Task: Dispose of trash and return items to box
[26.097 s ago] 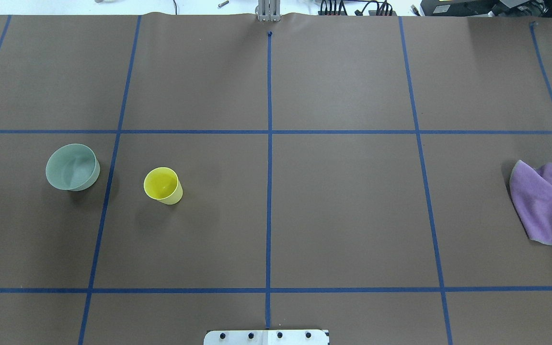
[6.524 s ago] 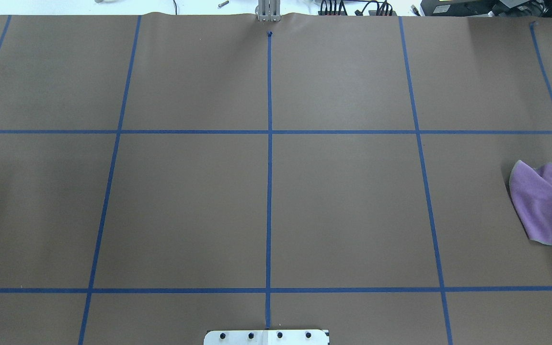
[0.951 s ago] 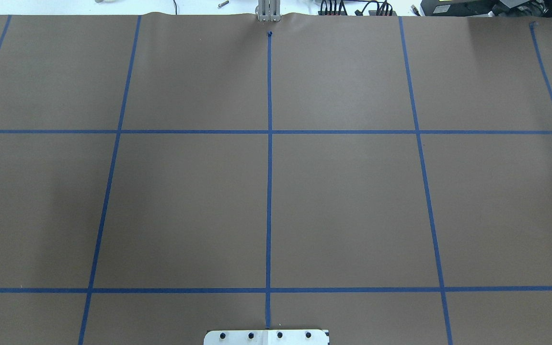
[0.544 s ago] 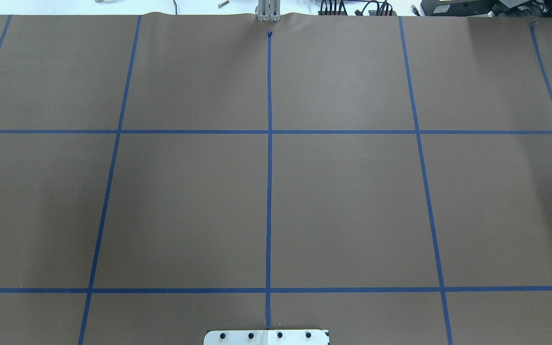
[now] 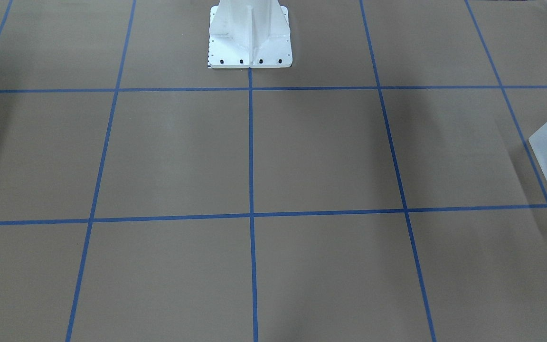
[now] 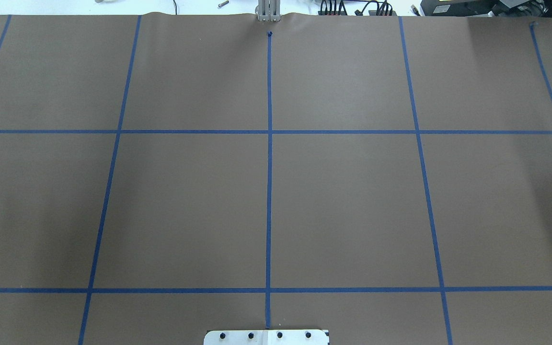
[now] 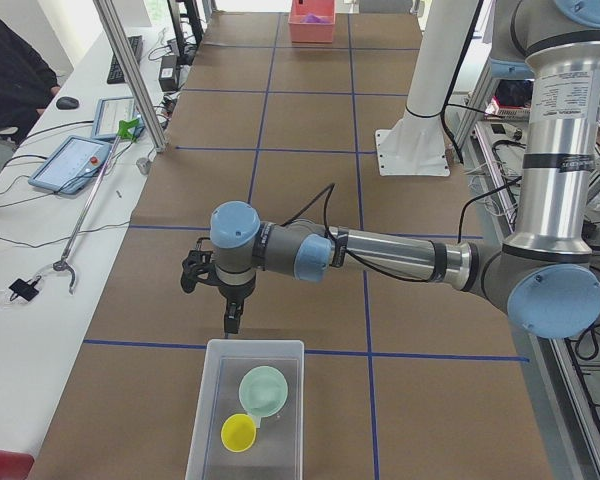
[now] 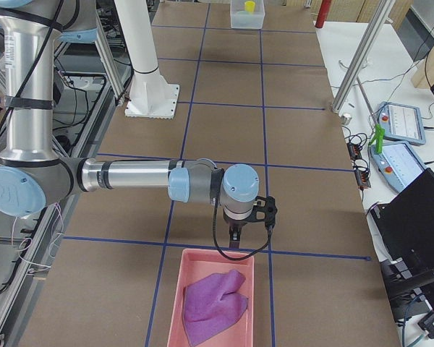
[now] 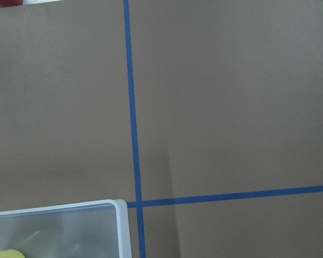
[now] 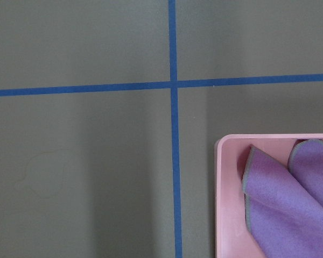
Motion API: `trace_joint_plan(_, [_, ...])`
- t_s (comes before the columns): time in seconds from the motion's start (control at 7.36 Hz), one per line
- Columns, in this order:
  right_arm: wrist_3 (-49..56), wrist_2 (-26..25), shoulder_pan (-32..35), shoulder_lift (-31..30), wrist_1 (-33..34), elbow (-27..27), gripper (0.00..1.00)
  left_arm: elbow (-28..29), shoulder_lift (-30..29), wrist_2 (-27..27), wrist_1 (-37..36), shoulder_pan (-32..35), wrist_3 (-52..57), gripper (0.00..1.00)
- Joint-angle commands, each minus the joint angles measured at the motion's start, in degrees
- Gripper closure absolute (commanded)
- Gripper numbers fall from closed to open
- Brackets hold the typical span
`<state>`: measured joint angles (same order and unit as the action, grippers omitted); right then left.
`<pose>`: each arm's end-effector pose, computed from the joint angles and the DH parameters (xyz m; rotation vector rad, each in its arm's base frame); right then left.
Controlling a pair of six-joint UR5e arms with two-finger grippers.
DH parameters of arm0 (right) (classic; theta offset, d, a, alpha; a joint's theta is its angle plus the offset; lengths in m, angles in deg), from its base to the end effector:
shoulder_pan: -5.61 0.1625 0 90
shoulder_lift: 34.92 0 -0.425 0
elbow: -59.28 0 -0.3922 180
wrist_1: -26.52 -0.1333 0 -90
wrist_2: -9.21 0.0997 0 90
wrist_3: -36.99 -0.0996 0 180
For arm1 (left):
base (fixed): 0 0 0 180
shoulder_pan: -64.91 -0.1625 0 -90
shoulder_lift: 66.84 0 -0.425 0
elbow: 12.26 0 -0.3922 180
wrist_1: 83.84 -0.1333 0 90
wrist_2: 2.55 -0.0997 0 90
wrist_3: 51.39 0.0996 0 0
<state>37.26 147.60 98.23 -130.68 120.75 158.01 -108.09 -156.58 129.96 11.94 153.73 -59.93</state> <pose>0.0792 -0.4441 0.6333 0.0006 -0.8449 0.0478 -0.0557 -0.5019 0.6018 0.1256 0.7527 -0.0487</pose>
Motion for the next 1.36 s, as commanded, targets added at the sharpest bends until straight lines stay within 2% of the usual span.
trace_joint_plan(0.0, [0.2,0.0,0.0,-2.0,-1.0,0.3,0.00,0.3,2.2,0.2,0.1,1.0,0.0,0.02])
trace_joint_plan(1.22, [0.2,0.0,-0.1,-1.8,-1.1,0.5,0.00,0.6,2.1,0.1,0.1,0.9,0.0,0.02])
